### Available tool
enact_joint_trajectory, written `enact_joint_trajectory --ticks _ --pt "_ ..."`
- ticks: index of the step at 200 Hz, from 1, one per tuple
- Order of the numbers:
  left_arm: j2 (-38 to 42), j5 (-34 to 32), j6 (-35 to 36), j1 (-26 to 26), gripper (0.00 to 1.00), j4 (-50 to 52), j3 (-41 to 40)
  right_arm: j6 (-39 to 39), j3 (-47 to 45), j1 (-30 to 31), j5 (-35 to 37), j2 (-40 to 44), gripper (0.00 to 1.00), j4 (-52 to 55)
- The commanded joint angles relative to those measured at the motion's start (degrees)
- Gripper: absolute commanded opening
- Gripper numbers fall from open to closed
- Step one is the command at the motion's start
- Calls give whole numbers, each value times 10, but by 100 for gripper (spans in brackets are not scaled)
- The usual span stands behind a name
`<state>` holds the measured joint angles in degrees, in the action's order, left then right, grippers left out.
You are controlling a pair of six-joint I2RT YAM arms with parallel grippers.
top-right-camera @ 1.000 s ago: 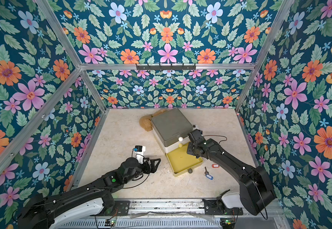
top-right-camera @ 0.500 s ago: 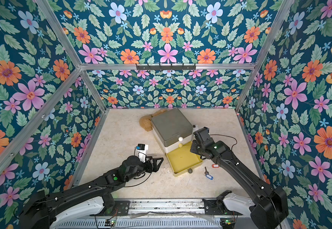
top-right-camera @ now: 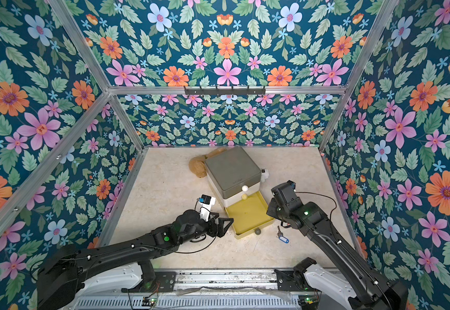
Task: Take the keys out of the drawer
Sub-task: Place the key at the center of the board.
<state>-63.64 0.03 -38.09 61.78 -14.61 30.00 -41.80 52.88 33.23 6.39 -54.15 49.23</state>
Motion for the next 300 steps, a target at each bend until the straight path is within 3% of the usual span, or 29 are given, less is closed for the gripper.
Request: enact_joint_trajectory --ticks 1,81,170,300 --pt "-10 2 19 11 99 -12 12 -26 -11 0 5 18 0 36" --pt "-35 -28 14 54 99 -29 9 -57 -65 1 -24 62 0 73" --pt "-75 -41 7 84 99 -40 8 -96 -169 1 -88 100 0 22" --pt "-76 -55 6 92 99 -23 2 -102 -265 -9 -87 86 0 -43"
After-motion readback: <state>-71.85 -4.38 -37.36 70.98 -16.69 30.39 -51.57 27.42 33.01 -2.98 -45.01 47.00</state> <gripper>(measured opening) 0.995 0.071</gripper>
